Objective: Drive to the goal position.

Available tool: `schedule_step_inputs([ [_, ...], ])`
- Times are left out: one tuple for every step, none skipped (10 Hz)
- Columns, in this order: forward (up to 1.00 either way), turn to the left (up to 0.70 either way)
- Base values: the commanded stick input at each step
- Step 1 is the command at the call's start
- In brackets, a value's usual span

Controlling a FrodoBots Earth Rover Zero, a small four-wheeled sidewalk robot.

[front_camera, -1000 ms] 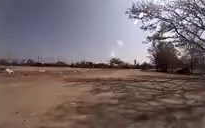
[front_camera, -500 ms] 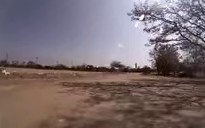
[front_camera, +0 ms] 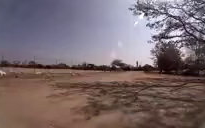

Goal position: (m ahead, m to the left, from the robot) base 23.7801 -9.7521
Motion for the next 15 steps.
schedule_step_inputs([
  [1.00,0.00],
  [1.00,0.00],
  [1.00,0.00],
  [1.00,0.00],
  [1.00,0.00],
  [1.00,0.00],
  [1.00,0.00],
  [1.00,0.00],
  [1.00,0.00],
  [1.00,0.00],
  [1.00,0.00],
  [1.00,0.00],
  [1.00,0.00],
  [1.00,0.00],
  [1.00,0.00],
])
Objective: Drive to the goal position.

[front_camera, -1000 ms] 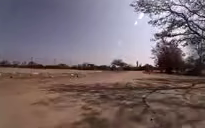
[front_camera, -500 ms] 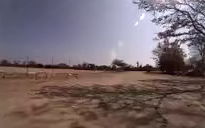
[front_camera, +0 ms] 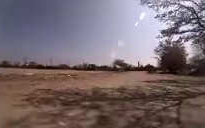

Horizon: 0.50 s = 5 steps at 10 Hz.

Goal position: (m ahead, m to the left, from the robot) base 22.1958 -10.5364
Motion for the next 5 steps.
schedule_step_inputs([
  [1.00,0.00],
  [1.00,0.00],
  [1.00,0.00],
  [1.00,0.00],
  [1.00,0.00],
])
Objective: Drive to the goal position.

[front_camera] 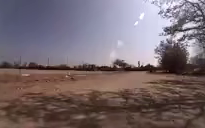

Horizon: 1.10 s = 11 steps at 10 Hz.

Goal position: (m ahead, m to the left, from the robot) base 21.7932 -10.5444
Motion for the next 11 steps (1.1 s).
schedule_step_inputs([
  [1.00,0.00],
  [1.00,0.00],
  [1.00,0.00],
  [1.00,-0.02],
  [1.00,-0.31],
  [1.00,-0.40],
  [1.00,-0.40],
  [1.00,-0.27],
  [1.00,-0.10],
  [1.00,0.00],
  [1.00,0.00],
])
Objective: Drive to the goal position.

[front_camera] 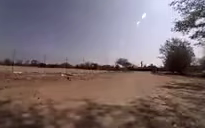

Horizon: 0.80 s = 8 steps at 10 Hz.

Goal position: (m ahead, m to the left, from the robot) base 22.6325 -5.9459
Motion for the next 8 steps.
schedule_step_inputs([
  [1.00,0.00],
  [1.00,0.00],
  [1.00,0.00],
  [1.00,0.00],
  [1.00,0.00],
  [1.00,0.00],
  [1.00,0.00],
  [1.00,0.00],
])
